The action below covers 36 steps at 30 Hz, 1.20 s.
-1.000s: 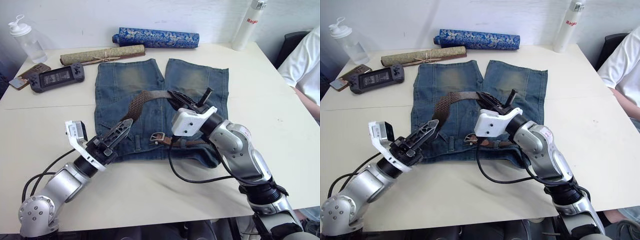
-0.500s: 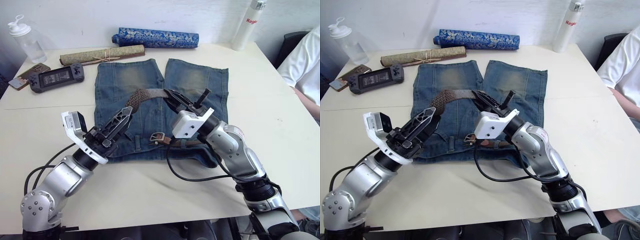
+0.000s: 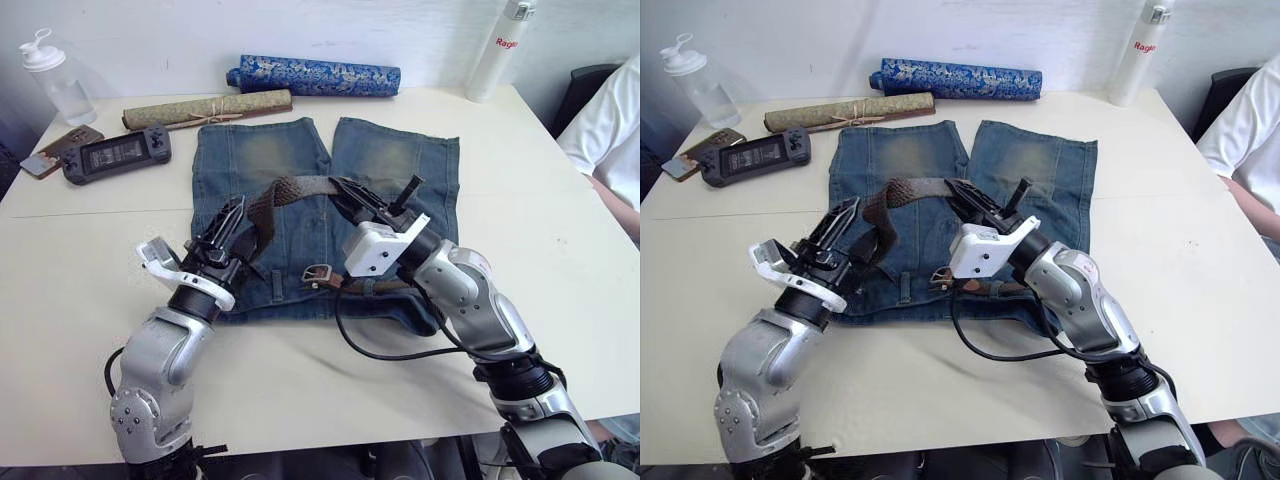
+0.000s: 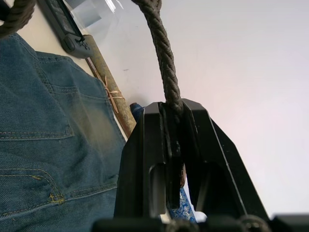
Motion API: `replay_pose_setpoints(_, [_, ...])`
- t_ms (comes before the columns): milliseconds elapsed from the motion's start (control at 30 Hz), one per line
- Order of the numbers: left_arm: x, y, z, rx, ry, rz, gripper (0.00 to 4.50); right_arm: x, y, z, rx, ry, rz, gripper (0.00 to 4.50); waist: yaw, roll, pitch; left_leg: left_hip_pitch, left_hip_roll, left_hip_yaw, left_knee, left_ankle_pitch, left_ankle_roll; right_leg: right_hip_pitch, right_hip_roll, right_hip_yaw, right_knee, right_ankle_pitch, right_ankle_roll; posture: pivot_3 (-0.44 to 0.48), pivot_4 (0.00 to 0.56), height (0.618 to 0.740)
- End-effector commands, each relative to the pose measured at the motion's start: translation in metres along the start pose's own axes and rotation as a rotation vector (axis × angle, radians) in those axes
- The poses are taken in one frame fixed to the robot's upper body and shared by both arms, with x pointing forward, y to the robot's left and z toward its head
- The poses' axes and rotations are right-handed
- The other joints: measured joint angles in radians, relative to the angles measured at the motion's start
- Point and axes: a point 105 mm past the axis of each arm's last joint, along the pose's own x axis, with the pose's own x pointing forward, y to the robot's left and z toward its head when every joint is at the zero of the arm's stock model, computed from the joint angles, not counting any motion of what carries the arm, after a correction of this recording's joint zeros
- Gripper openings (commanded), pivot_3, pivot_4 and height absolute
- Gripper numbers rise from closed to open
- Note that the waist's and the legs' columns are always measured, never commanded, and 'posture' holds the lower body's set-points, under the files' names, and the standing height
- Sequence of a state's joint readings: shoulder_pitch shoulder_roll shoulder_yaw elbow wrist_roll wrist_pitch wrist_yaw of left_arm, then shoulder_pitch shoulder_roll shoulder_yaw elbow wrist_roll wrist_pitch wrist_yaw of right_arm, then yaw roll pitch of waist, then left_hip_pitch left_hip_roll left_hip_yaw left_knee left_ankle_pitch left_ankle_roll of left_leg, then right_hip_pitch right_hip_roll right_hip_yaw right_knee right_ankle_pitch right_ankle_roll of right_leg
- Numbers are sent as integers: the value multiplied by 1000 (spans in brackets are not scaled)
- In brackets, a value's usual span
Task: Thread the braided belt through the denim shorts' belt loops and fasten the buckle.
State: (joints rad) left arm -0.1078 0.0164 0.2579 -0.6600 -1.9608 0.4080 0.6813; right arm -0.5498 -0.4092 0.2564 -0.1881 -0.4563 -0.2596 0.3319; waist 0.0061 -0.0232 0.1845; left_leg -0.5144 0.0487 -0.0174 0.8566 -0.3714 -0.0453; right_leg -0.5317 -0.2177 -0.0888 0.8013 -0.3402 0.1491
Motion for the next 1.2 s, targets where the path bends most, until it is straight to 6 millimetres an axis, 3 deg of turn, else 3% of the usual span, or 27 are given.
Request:
replay_pose_setpoints(33, [-6,-10,-3,-54,-38,1,3444,-1,-11,4,-37,-23,-36,0,2,0,0,0,0,0,0,0,0,0,0,0,0,0,0,0,150,645])
replay_pose_setpoints(267, [0,3,-13,-98,1,111,3444,-1,-13,12,-92,-81,-48,0,18,0,0,0,0,0,1,-1,0,0,0,0,-1,0,0,0,150,645])
replay_pose_setpoints(400, [-4,6,-16,-57,26,107,3444,-2,-13,3,-84,-39,-47,0,19,0,0,-1,0,0,2,-1,-1,0,0,1,-1,0,0,0,150,645])
replay_pose_setpoints(567, [-19,4,-13,227,184,-6,3444,-5,-5,-15,-19,67,2,0,16,0,0,-1,0,0,1,-1,0,0,1,0,0,-1,-2,0,150,645])
replay_pose_setpoints(667, [-30,-6,7,499,364,-66,3444,-8,4,-21,31,96,72,0,14,1,1,0,0,-1,1,-2,0,0,2,-1,0,-3,-5,0,150,645])
replay_pose_setpoints(733, [-35,-17,18,610,465,-100,3444,-9,10,-23,67,109,123,0,11,2,1,0,1,-2,0,-2,0,-1,3,-1,0,-5,-9,0,150,645])
replay_pose_setpoints(767, [-37,-24,23,658,507,-113,3444,-10,13,-24,81,116,154,0,9,3,2,0,1,-2,0,-2,0,-1,3,-1,0,-11,-20,0,150,645])
replay_pose_setpoints(867, [-34,-37,37,798,562,-119,3444,-12,17,-26,94,124,228,0,10,3,2,0,1,-2,-1,-3,-2,0,3,-1,0,-11,-21,0,150,645])
replay_pose_setpoints(967, [-29,-34,34,1024,676,-124,3444,-14,20,-29,125,148,327,0,7,3,2,0,1,-1,-1,-3,-2,0,2,-1,-1,-11,-21,0,150,645])
replay_pose_setpoints(1067, [-21,-14,23,1379,829,-118,3444,-15,16,-27,198,161,453,0,0,3,2,0,1,0,-2,-3,-2,0,3,-1,-1,-11,-20,0,150,645])
replay_pose_setpoints(1200, [-5,-6,23,1442,807,-168,3444,-12,6,-21,171,123,541,0,-8,4,3,0,1,0,-3,-3,-2,0,3,-1,-1,-10,-17,0,150,645])
